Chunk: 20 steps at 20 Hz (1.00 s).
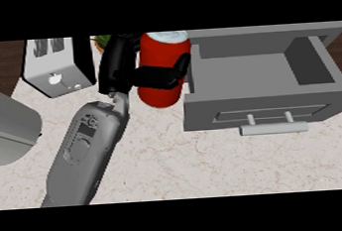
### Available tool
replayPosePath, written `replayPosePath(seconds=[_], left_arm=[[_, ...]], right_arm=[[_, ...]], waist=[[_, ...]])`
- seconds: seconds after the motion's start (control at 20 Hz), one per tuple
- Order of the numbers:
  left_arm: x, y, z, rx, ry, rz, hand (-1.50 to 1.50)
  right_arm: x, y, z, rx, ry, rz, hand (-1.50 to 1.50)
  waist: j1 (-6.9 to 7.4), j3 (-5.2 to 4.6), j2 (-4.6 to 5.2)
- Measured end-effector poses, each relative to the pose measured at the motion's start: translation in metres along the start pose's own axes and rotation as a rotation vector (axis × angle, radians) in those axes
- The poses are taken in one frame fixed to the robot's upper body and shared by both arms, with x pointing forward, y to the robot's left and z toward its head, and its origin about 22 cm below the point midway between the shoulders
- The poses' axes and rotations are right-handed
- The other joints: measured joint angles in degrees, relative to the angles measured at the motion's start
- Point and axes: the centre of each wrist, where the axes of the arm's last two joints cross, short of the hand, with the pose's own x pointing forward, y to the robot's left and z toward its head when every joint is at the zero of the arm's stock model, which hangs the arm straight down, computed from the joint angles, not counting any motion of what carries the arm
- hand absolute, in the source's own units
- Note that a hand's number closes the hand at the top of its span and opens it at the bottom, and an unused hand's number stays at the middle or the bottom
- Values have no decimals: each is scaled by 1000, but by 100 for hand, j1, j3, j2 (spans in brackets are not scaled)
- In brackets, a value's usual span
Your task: Pick up the can, place it into the drawer and close the drawer
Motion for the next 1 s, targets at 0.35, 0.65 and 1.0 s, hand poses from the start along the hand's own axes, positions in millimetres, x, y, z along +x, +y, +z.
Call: replayPosePath(seconds=[0.35, 0.65, 1.0], left_arm=[[38, -38, -35, -17, -22, -17, 150], [65, -65, -55, -18, -16, -34, 150], [76, -87, -75, -17, 9, -64, 150]], right_arm=[[-1, 5, -7, 5, -10, 1, -150], [0, 2, -8, 6, -7, 7, -150], [-5, 2, -14, 4, -3, 1, -150]], waist=[[-42, 0, 12], [-69, 2, 16], [-128, 4, 36]])
